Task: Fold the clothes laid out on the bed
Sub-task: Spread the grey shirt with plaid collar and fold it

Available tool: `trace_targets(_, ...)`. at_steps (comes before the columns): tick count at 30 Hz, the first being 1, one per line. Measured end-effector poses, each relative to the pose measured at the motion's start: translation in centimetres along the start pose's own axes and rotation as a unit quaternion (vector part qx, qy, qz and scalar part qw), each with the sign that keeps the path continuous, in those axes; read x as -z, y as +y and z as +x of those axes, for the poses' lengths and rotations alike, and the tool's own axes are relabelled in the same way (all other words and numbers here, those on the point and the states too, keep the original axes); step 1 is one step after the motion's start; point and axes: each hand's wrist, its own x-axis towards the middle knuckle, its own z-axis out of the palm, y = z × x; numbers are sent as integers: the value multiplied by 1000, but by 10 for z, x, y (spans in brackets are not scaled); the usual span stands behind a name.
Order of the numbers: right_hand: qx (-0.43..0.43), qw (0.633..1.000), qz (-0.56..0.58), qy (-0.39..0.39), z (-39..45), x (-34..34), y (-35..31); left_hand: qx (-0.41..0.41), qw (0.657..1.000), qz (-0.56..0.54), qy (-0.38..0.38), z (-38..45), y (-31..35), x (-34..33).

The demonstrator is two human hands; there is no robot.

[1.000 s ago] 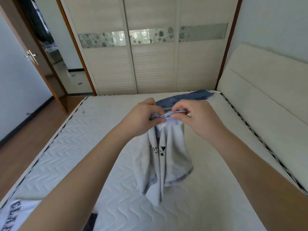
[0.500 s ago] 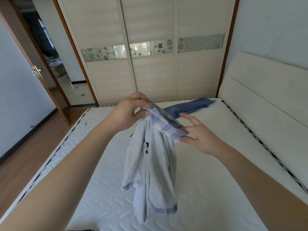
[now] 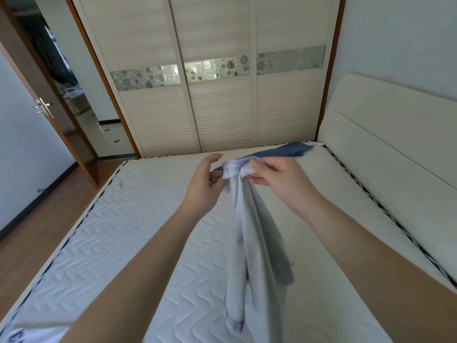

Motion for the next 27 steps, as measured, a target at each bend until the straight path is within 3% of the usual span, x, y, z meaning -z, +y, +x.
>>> trace_targets(2,7,1000,28,6,1,3,-5,4,996,4,92,-21,-7,-9)
trace_targets(4,8,999,54,4,2,4,-10,-21,992,9,120,-47,-14,-24)
trace_targets(6,8,998,64,-1,1,2,-14,-35,999,21,33,-73,-21,-43)
trace_targets(9,4,996,87,0,3,1,-20,23,992,49,-113,-93,-40,-71)
trace_targets(14,-6,988,146,41,15,8,-28,163,956,132,-204,-98,-90,-93)
trace_targets(17,-7,981,187,58,22,20,-28,197,924,216,-244,-107,-115,-97)
trace_targets(23,2,982,183,51,36,33,-9,216,947,113,-207,-99,-116,-91)
trace_targets(27,-29,993,110,21,45,38,20,186,975,-14,-117,-66,-82,-74)
